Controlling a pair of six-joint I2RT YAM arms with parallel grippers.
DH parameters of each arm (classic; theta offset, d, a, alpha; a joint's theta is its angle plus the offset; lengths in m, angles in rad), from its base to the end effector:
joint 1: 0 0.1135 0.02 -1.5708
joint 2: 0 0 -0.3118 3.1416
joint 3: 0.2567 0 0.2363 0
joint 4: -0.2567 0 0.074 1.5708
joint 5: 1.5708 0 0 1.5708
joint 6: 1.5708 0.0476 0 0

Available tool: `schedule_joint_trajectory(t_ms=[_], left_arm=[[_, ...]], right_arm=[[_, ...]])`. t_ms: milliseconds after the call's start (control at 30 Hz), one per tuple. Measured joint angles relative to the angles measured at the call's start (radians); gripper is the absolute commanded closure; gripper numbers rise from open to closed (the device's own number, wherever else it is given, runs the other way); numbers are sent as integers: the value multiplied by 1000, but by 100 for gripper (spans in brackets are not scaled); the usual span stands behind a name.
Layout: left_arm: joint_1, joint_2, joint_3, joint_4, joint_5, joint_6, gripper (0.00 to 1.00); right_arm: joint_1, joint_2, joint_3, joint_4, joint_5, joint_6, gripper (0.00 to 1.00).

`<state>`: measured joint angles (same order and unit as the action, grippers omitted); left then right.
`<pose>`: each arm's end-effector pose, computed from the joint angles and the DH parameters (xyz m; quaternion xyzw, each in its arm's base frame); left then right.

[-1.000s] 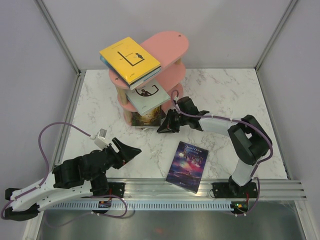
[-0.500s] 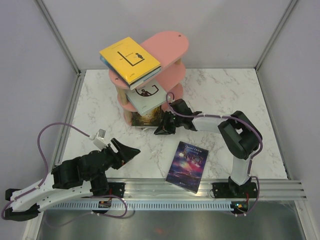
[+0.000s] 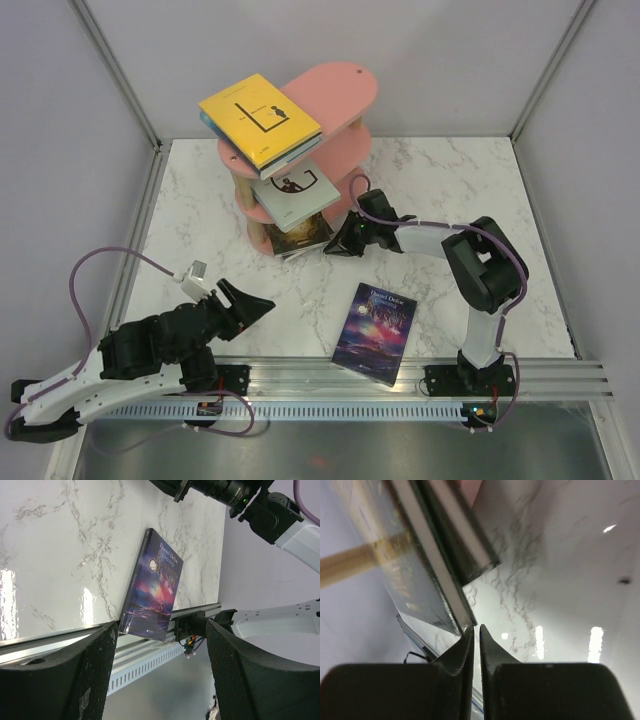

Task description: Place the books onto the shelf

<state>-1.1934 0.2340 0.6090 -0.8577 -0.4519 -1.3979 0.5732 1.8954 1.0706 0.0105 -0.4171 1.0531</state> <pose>0.0233 -0.0024 0.2711 -0.2005 0.8177 -0.4334 0.3215 0.3250 0.2327 0.1964 0.1418 0.9013 0.3947 0.1085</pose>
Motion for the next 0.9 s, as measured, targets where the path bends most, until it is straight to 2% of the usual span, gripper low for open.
schedule_joint_trajectory(t_ms=[467, 600, 633, 667, 733, 833, 900], left_arm=[[0, -24, 0, -55, -18, 0, 25], [0, 26, 7, -58, -10, 1, 23], [0, 53, 9, -57, -6, 2, 22], [0, 82, 10, -55, 2, 8, 20], [0, 140, 9, -44, 20, 20, 16], [0, 211, -2, 7, 48, 45, 8], [0, 256, -19, 69, 71, 68, 5]], right_arm=[[-153, 21, 35, -2, 9, 15, 89], [-222, -59, -35, -44, 6, -21, 85], [-248, -94, -55, -71, 8, -39, 82], [-275, -133, -69, -106, 10, -60, 68], [-325, -215, -86, -173, 20, -103, 49], [-374, -352, -95, -286, 48, -183, 31], [-380, -439, -109, -354, 64, -227, 27]])
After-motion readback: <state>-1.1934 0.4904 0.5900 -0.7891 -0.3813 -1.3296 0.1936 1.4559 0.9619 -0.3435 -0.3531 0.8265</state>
